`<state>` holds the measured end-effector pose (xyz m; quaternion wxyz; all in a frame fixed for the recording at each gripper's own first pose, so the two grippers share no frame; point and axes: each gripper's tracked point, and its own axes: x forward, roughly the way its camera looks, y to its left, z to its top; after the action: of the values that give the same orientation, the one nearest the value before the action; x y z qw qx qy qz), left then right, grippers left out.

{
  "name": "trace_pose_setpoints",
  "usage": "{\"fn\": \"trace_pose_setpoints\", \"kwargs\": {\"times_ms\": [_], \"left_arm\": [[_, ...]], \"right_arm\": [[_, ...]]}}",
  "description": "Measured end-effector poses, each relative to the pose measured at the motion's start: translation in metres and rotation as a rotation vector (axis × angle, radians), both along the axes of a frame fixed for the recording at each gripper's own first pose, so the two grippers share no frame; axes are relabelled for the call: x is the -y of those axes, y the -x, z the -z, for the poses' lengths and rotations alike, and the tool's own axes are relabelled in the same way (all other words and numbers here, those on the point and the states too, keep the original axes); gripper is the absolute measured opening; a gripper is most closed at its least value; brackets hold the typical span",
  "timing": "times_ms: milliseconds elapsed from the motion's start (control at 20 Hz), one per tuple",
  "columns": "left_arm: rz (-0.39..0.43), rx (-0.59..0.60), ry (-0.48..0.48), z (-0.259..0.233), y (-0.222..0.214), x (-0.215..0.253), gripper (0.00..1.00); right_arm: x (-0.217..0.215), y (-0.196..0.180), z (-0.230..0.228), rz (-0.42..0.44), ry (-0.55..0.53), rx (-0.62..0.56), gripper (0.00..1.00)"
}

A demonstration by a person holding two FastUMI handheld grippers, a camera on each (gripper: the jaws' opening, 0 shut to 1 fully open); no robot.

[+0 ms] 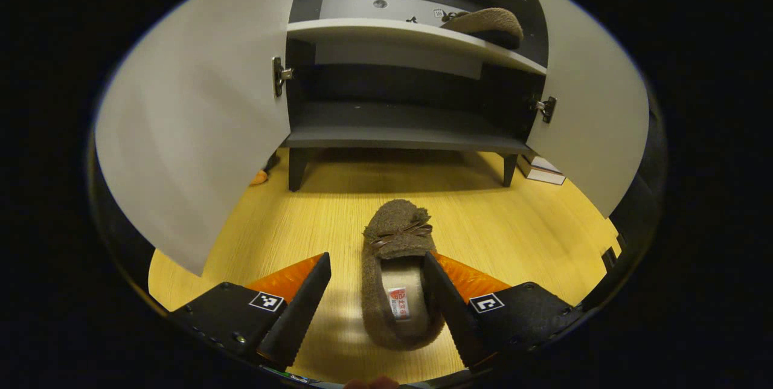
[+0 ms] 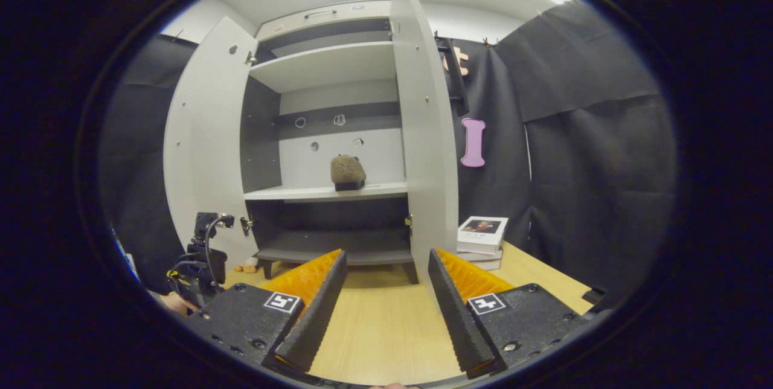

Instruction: Grab one shoe with the right hand and put it into the shoe cabinet, grab the other shoe with the left hand and put it into the shoe cabinet; then close the right door with the right hand and the left door with the left hand.

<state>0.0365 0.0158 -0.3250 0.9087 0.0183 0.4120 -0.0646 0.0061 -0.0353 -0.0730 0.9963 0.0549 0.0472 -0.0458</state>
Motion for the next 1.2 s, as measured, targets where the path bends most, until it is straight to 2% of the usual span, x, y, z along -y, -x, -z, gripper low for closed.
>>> {"fn": "trace_pose_setpoints", "kwargs": {"times_ms": [100,150,200,250,300,500,550,600,750,800,850,900,950,1000,1050,1200], "left_arm": [[-0.002,-0.027,-0.004,0.016,-0.001,-0.003,0.95],[-0.002,-0.046,0.002,0.023,0.000,-0.003,0.95],[0.000,-0.064,0.010,0.030,0.000,-0.003,0.95],[-0.002,-0.082,0.013,0.037,0.000,-0.004,0.95],[-0.007,-0.088,0.015,0.042,-0.003,-0.006,0.95],[-0.041,-0.077,0.043,0.056,-0.014,-0.006,0.95],[-0.050,-0.078,0.056,0.060,-0.016,-0.005,1.00],[-0.058,-0.077,0.073,0.063,-0.018,-0.003,0.94],[-0.084,-0.059,0.107,0.066,-0.021,0.001,0.92],[-0.088,-0.044,0.114,0.066,-0.023,0.004,0.86],[-0.086,-0.026,0.110,0.066,-0.024,0.005,0.75],[-0.077,-0.007,0.110,0.065,-0.025,0.007,0.72],[-0.064,0.008,0.112,0.063,-0.027,0.010,0.81],[-0.055,0.006,0.119,0.064,-0.026,0.014,0.63],[-0.052,-0.002,0.124,0.065,-0.027,0.016,0.54],[-0.064,0.004,0.115,0.066,-0.032,0.010,0.55]], "right_arm": [[0.003,0.000,0.001,0.012,0.009,-0.006,0.86],[0.004,0.000,0.001,0.017,0.015,-0.007,0.89],[0.005,0.000,0.000,0.020,0.018,-0.012,0.86],[0.004,0.000,0.000,0.018,0.019,-0.014,0.89],[0.003,-0.001,0.001,0.017,0.021,-0.017,0.87],[0.001,-0.007,0.002,0.026,0.039,-0.039,0.87],[0.002,-0.007,0.004,0.026,0.040,-0.047,0.87],[0.001,-0.007,0.004,0.022,0.034,-0.050,0.87],[0.001,-0.008,0.007,0.023,0.025,-0.064,0.86],[0.001,-0.009,0.009,0.025,0.026,-0.066,0.87],[0.001,-0.009,0.009,0.025,0.027,-0.070,0.87],[0.001,-0.008,0.010,0.024,0.029,-0.074,0.87],[0.001,-0.009,0.011,0.023,0.034,-0.076,0.87],[0.002,-0.009,0.011,0.024,0.040,-0.080,0.86],[0.003,-0.009,0.011,0.024,0.046,-0.080,0.87],[0.002,-0.009,0.011,0.020,0.051,-0.085,0.87]]}}
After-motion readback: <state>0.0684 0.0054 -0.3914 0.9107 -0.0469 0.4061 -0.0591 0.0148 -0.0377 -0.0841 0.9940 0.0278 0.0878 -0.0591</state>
